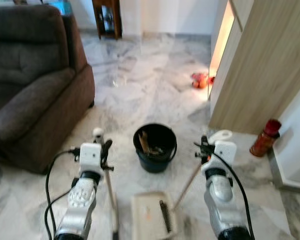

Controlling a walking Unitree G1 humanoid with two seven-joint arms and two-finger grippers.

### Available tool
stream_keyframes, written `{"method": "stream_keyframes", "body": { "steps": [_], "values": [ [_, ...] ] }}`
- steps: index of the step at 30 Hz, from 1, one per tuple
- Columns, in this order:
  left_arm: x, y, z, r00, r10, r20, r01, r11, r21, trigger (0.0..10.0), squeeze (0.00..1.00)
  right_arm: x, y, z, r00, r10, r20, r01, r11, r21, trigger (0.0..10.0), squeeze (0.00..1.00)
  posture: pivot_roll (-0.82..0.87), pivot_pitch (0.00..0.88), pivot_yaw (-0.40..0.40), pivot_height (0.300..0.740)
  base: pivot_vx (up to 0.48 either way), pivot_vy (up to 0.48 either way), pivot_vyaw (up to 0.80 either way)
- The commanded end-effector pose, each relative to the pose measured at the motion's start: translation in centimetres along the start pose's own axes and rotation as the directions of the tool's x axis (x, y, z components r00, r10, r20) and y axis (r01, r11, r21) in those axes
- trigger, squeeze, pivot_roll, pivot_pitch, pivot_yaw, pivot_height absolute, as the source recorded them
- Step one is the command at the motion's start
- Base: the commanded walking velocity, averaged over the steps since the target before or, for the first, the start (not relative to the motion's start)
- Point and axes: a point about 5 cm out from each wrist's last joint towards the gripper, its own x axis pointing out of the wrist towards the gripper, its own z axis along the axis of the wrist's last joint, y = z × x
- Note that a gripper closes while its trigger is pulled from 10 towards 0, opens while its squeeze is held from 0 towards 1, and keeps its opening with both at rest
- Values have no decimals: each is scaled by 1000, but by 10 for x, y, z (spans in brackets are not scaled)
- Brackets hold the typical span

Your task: Sweep floor

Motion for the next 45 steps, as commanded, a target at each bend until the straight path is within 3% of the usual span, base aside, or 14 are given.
{"method": "stream_keyframes", "body": {
  "steps": [1, 45],
  "values": [
    [4, -1, 11, 999, 4, 51, -4, 1000, -2, 10000, 0, 3, -4, 8, 999, -8, 38, 9, 1000, -14, 10000, 0, 102, 0, 48, 740, 0, 0, 0],
    [4, 0, 11, 999, 3, 51, -3, 1000, 0, 10000, 0, 3, -3, 9, 999, -13, 42, 13, 1000, -7, 10000, 0, 102, 1, 53, 740, 0, 0, 0]
  ]
}}
